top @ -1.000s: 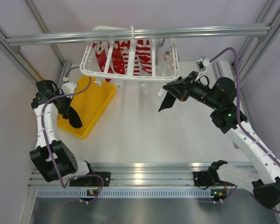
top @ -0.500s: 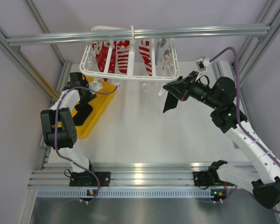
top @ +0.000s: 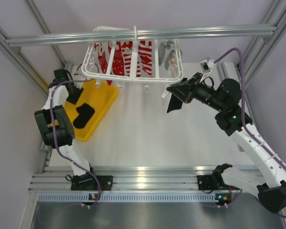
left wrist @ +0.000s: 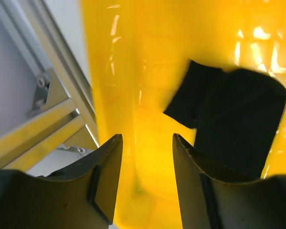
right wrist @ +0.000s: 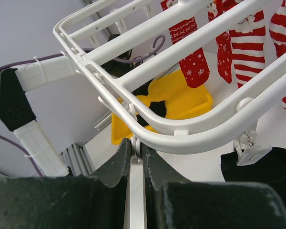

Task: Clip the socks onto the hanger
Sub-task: Adjust the sock in the bin.

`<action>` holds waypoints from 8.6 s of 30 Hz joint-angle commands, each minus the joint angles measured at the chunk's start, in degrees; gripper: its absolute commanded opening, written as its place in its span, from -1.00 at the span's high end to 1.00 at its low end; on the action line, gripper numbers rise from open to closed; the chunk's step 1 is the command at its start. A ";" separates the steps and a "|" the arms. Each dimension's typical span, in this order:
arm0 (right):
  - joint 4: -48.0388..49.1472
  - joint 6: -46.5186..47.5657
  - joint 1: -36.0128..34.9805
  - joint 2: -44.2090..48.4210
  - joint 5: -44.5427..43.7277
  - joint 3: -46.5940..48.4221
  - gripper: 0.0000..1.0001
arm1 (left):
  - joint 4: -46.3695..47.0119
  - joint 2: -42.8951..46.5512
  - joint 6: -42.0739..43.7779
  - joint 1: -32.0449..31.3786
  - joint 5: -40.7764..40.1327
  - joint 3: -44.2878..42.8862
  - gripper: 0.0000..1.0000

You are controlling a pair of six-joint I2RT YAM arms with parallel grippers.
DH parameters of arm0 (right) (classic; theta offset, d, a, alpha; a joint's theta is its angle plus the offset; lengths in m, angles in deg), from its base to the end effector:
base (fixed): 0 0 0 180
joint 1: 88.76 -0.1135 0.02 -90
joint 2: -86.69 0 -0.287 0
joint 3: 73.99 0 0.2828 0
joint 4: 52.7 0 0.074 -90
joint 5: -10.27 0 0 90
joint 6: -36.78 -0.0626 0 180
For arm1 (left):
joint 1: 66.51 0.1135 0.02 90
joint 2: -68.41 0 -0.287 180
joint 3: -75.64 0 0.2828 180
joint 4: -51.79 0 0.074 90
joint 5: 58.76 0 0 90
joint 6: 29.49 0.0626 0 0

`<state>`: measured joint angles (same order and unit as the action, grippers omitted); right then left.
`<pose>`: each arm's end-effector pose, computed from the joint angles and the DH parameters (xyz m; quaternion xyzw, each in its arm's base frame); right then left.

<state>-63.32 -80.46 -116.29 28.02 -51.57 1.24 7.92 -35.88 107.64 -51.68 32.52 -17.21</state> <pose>0.2261 0.1512 0.4526 -0.1823 0.6489 0.4760 0.5648 0.4313 0.1127 0.2232 0.2687 0.9159 0.1443 0.2611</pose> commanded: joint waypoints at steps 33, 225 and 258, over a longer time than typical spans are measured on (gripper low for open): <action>0.83 -0.53 1.69 -1.27 0.23 -0.75 1.00 | 4.63 -10.23 -43.71 2.92 3.03 -2.72 -0.05; 0.13 -1.23 2.92 -2.76 1.63 1.09 1.00 | -2.29 5.24 -19.11 6.53 11.30 8.26 1.00; 0.48 -0.88 2.92 -5.13 2.51 2.23 1.00 | 1.20 0.95 -12.41 2.84 29.32 2.64 -0.22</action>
<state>-63.73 -81.75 -114.06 23.54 -49.62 0.98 2.37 -31.71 96.80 -46.98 61.11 -13.65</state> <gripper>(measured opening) 0.060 0.611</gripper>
